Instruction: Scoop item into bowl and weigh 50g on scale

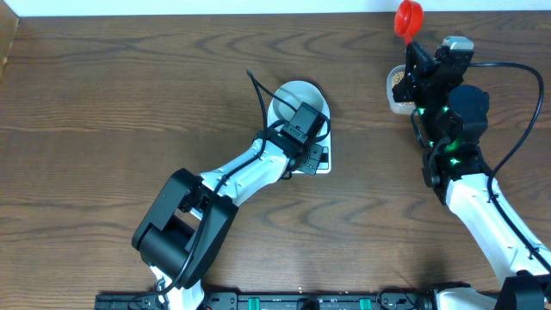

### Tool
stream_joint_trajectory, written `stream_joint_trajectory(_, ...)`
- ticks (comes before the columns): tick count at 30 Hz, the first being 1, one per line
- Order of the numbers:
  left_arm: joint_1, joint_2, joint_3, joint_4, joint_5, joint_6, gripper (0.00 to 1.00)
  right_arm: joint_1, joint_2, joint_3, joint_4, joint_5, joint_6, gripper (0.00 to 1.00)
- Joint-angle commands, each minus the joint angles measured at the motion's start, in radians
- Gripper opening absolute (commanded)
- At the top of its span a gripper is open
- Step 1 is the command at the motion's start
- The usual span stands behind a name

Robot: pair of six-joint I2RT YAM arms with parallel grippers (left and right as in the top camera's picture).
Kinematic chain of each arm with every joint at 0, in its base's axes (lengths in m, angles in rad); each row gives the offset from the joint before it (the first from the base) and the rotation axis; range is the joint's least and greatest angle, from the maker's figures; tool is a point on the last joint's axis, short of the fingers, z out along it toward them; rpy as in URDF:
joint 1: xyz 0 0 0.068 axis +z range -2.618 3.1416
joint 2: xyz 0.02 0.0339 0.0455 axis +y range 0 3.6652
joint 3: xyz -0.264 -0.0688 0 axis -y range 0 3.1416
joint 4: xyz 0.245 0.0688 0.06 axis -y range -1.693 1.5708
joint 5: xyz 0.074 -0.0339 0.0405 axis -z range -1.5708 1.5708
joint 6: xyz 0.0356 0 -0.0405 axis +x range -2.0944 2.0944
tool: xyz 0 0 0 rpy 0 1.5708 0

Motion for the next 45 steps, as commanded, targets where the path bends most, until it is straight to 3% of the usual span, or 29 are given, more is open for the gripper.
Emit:
stream_joint_trajectory(1, 0.005, 0.045, -0.04, -0.013, -0.036, -0.055, 0.07, -0.004, 0.001, 0.028, 0.002, -0.021, -0.015, 0.01)
stream_joint_trajectory(16, 0.014, 0.049, -0.016, -0.003, -0.092, -0.048, 0.07, -0.004, 0.001, 0.028, 0.002, -0.022, -0.015, 0.01)
stream_joint_trajectory(33, -0.041, -0.004, 0.01, -0.021, -0.089, 0.045, 0.07, -0.004, 0.001, 0.028, 0.002, -0.021, -0.015, 0.01)
stream_joint_trajectory(45, -0.032, 0.001, 0.009, -0.024, -0.093, -0.002, 0.07, -0.004, 0.001, 0.028, -0.001, -0.022, -0.015, 0.01)
